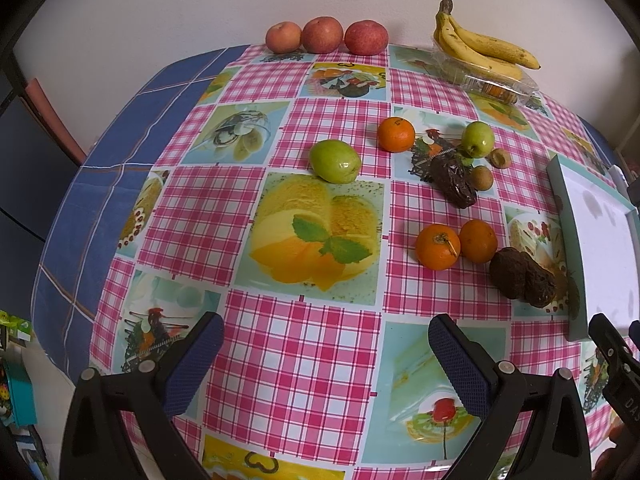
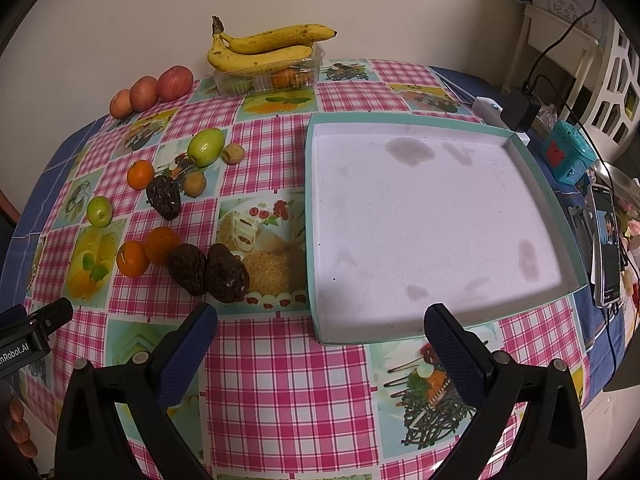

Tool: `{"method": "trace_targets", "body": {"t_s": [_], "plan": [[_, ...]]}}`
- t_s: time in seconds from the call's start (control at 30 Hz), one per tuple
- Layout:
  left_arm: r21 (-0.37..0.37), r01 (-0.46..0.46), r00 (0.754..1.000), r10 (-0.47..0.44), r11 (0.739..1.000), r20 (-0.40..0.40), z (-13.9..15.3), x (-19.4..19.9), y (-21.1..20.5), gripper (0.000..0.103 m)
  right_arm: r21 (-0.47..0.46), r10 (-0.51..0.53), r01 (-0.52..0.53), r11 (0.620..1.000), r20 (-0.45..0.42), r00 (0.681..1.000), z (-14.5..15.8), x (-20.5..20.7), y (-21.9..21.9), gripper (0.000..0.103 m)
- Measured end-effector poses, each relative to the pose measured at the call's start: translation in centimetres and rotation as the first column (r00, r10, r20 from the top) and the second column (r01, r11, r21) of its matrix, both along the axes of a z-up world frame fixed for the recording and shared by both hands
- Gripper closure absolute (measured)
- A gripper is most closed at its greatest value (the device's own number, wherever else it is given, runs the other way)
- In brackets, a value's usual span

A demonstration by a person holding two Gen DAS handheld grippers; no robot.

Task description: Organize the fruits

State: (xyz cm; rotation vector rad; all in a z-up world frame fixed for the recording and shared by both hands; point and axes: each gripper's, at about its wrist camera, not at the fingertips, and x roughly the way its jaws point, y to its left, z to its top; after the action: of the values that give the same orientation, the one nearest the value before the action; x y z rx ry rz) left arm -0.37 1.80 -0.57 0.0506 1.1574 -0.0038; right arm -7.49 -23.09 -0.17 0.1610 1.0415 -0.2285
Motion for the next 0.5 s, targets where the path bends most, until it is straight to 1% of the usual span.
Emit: {"method": "trace_targets", "body": {"t_s": [0.33, 0.5], "plan": [[0.0, 0.004, 1.0, -0.004, 1.0, 0.003, -0.02, -0.19, 0.32, 0.0, 0.0, 0.0, 0.0, 1.0, -0.002, 1.0, -0.01, 0.01, 0.04, 0.0], [-0.016, 0.008, 1.0, -0.008, 1.0, 0.022, 0.19, 0.18, 0.15, 0.0, -0.001, 0.001, -0.001, 1.0, -0.002, 1.0, -0.01, -0.02, 0.08, 0.0]]}}
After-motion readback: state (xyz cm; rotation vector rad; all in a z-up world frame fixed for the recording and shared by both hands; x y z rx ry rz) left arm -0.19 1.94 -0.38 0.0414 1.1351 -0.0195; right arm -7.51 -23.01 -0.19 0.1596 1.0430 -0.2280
